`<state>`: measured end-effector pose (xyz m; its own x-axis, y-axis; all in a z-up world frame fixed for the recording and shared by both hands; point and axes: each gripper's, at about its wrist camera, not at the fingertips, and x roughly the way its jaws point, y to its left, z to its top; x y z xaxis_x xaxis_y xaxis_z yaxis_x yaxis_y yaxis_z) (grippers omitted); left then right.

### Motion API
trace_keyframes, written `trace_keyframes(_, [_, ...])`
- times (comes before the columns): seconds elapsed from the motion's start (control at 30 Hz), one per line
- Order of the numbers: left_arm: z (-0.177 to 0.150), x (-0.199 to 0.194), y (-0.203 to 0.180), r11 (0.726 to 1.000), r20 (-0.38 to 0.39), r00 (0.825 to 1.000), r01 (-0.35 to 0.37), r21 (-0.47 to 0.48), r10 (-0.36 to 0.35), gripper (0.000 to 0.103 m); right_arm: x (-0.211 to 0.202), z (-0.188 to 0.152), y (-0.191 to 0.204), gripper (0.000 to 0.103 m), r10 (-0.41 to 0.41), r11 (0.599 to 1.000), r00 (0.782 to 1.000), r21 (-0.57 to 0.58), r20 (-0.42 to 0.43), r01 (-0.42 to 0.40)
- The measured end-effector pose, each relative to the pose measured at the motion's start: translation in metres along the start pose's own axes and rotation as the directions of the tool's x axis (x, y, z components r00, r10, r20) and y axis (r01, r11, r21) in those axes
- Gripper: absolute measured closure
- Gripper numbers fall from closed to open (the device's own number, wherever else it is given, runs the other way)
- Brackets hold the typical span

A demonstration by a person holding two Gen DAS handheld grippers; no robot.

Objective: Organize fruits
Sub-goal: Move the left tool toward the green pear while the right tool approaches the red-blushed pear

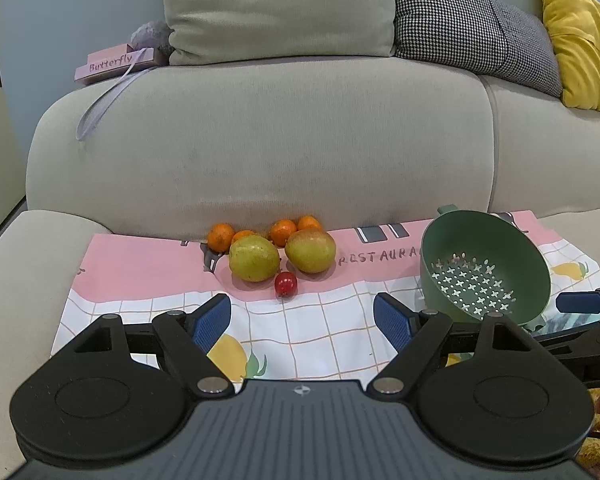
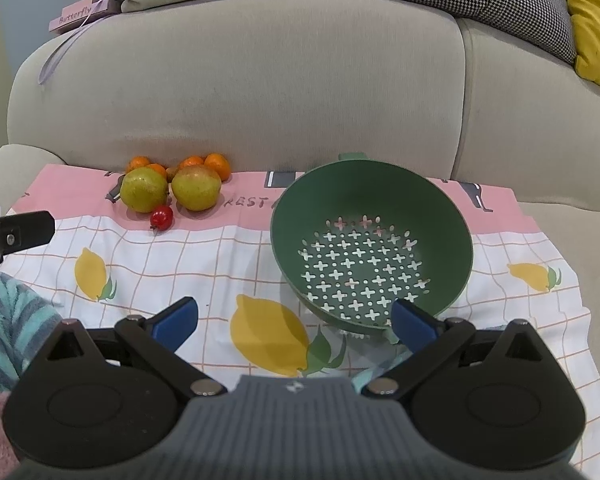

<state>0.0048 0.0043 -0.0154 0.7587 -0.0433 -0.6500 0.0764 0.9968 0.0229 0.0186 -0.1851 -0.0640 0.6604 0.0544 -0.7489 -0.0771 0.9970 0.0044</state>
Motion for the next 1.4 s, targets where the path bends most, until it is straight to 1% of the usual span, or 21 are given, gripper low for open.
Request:
trace_keyframes(0.33, [-0.001, 0.006, 0.002, 1.000, -0.025, 1.000, 0.008, -0.009, -0.009, 0.008, 0.005, 0.000, -0.002, 0.004, 0.001, 1.000, 1.000, 0.017, -0.013, -0.001])
trace_keyframes(0.43, [-0.001, 0.009, 0.000, 1.000, -0.031, 0.999, -0.010, 0.003, 0.011, 0.008, 0.007, 0.000, -0.002, 0.004, -0.008, 1.000, 1.000, 0.019, -0.007, 0.008])
trace_keyframes(0.5, [-0.001, 0.009, -0.003, 0.999, -0.025, 0.999, -0.030, 0.029, 0.030, 0.008, 0.008, 0.000, 0.000, 0.004, -0.007, 1.000, 1.000, 0.007, 0.003, 0.007])
trace_keyframes(0.53, [-0.001, 0.010, -0.005, 0.998, -0.023, 0.999, -0.041, 0.041, 0.042, 0.008, 0.008, 0.001, 0.000, 0.004, 0.006, 1.000, 1.000, -0.001, 0.008, -0.006])
trace_keyframes(0.6, [-0.001, 0.013, -0.009, 0.996, -0.026, 0.997, -0.064, 0.063, 0.066, 0.008, 0.009, 0.002, 0.002, 0.004, 0.062, 0.998, 0.998, -0.025, 0.016, -0.061])
trace_keyframes(0.67, [-0.002, 0.017, -0.008, 0.995, -0.033, 0.997, -0.071, 0.068, 0.074, 0.008, 0.010, 0.003, 0.004, 0.004, 0.100, 0.994, 0.994, -0.041, 0.032, -0.099])
trace_keyframes(0.73, [-0.002, 0.022, -0.004, 0.996, -0.045, 0.996, -0.069, 0.064, 0.072, 0.011, 0.010, 0.004, 0.006, 0.004, 0.134, 0.990, 0.989, -0.055, 0.060, -0.131])
trace_keyframes(0.8, [-0.001, 0.026, 0.003, 0.998, -0.056, 0.997, -0.044, 0.045, 0.046, 0.015, 0.010, 0.005, 0.010, 0.004, 0.159, 0.985, 0.983, -0.086, 0.091, -0.152])
trace_keyframes(0.9, [0.001, 0.032, 0.015, 0.999, -0.063, 0.998, -0.029, 0.025, 0.031, 0.022, 0.015, 0.008, 0.017, 0.005, 0.184, 0.976, 0.976, -0.138, 0.114, -0.168])
trace_keyframes(0.93, [0.002, 0.035, 0.019, 1.000, -0.070, 0.997, -0.013, 0.024, 0.015, 0.024, 0.017, 0.009, 0.019, 0.005, 0.199, 0.972, 0.973, -0.149, 0.121, -0.180])
trace_keyframes(0.97, [0.004, 0.038, 0.023, 1.000, -0.076, 0.997, 0.010, 0.023, -0.009, 0.032, 0.019, 0.010, 0.021, 0.008, 0.216, 0.968, 0.968, -0.158, 0.127, -0.195])
trace_keyframes(1.0, [0.005, 0.041, 0.026, 0.999, -0.084, 0.996, 0.029, 0.019, -0.027, 0.037, 0.021, 0.012, 0.022, 0.008, 0.235, 0.963, 0.963, -0.168, 0.132, -0.212])
trace_keyframes(1.07, [0.007, 0.046, 0.034, 0.999, -0.089, 0.995, 0.037, -0.010, -0.037, 0.039, 0.026, 0.017, 0.025, 0.008, 0.256, 0.955, 0.957, -0.191, 0.138, -0.228])
trace_keyframes(1.13, [0.009, 0.047, 0.042, 0.999, -0.058, 0.998, 0.022, -0.025, -0.024, 0.041, 0.032, 0.022, 0.029, 0.008, 0.275, 0.946, 0.951, -0.216, 0.140, -0.242])
trace_keyframes(1.2, [0.013, 0.049, 0.047, 1.000, -0.023, 1.000, 0.007, -0.009, -0.007, 0.041, 0.040, 0.029, 0.033, 0.009, 0.289, 0.939, 0.947, -0.233, 0.139, -0.253])
trace_keyframes(1.27, [0.016, 0.052, 0.053, 1.000, -0.006, 1.000, -0.019, 0.000, 0.019, 0.041, 0.047, 0.036, 0.036, 0.009, 0.302, 0.934, 0.943, -0.241, 0.137, -0.264])
trace_keyframes(1.3, [0.019, 0.055, 0.056, 1.000, -0.005, 1.000, -0.025, -0.004, 0.025, 0.041, 0.051, 0.040, 0.038, 0.010, 0.309, 0.932, 0.941, -0.242, 0.136, -0.270])
trace_keyframes(1.4, [0.027, 0.068, 0.067, 0.999, -0.051, 0.998, -0.029, -0.037, 0.027, 0.041, 0.062, 0.052, 0.043, 0.012, 0.327, 0.930, 0.934, -0.224, 0.141, -0.291])
